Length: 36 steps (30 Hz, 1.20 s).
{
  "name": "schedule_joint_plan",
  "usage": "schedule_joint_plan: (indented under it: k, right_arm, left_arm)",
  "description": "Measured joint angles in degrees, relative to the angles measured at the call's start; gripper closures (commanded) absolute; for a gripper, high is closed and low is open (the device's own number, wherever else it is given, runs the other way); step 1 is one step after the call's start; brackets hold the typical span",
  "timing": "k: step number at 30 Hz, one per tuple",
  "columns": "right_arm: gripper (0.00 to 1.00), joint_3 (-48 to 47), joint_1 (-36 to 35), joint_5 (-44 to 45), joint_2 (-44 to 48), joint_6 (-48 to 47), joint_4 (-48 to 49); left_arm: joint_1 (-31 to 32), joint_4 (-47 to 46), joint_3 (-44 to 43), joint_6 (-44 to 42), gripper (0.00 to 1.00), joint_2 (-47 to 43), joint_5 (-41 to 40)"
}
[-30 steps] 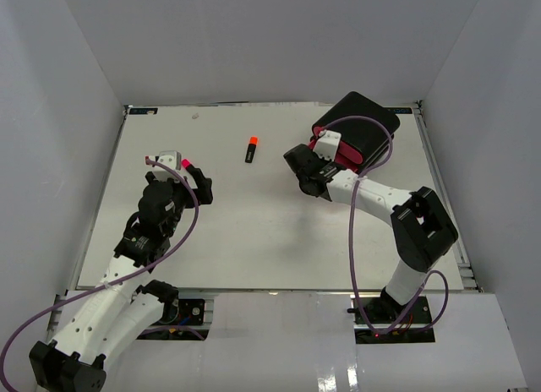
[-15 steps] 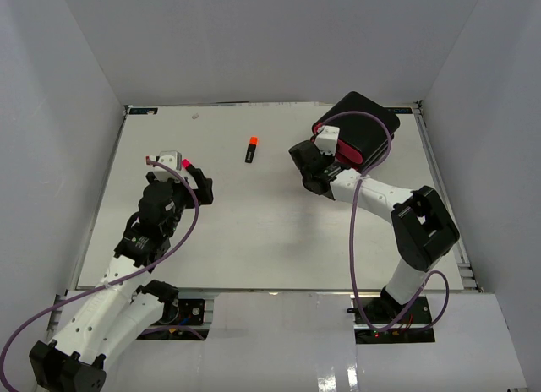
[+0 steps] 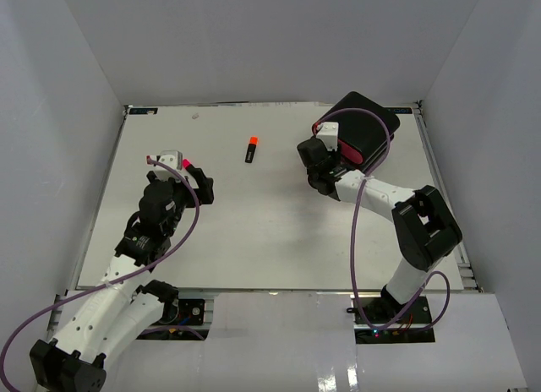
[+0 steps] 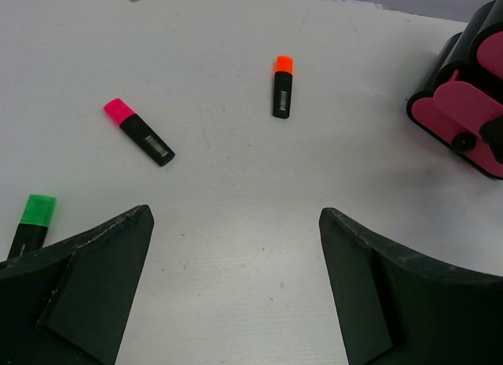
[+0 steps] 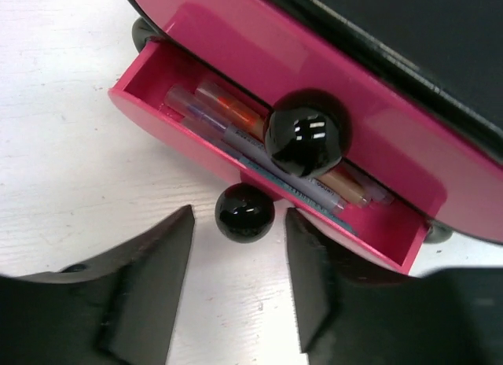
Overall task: Sort the stationery into containers
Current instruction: Close the drawer in the storage box.
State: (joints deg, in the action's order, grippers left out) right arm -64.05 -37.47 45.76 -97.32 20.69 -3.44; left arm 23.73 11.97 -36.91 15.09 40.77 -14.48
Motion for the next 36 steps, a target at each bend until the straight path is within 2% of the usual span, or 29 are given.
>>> schedule_joint_plan:
  k: [7,9,15,21,29,36]
  right_arm:
    - [0.36,0.22,1.88,-1.66,0.00,-4.48,3.69]
    - [0.29,0.33,2.29,-2.34,0.00,-5.51,4.79]
    - [0.19,1.29,2.75,-3.48,0.22,-8.55,6.88]
    - [0.04,1.92,2.95,-4.63,0.63,-10.23,8.22]
    - [0.03,3.54,3.06,-6.40,2.21,-13.16,8.35]
    - [0.08,6.36,3.23,-9.46,10.45,-16.28,6.97]
  left_arm:
    - [0.00,0.00,0.04,-0.02,0.02,0.00,0.00]
    - [0.00,0.00,0.04,-0.02,0.02,0.00,0.00]
    - [0.00,0.00,0.07,-0.02,0.02,0.07,0.00]
    - [0.00,0.00,0.09,-0.02,0.02,0.24,0.00]
    - [0.00,0.00,0.13,-0.02,0.02,0.33,0.11]
    - [0.00,0.00,0.13,-0.02,0.02,0.33,0.35]
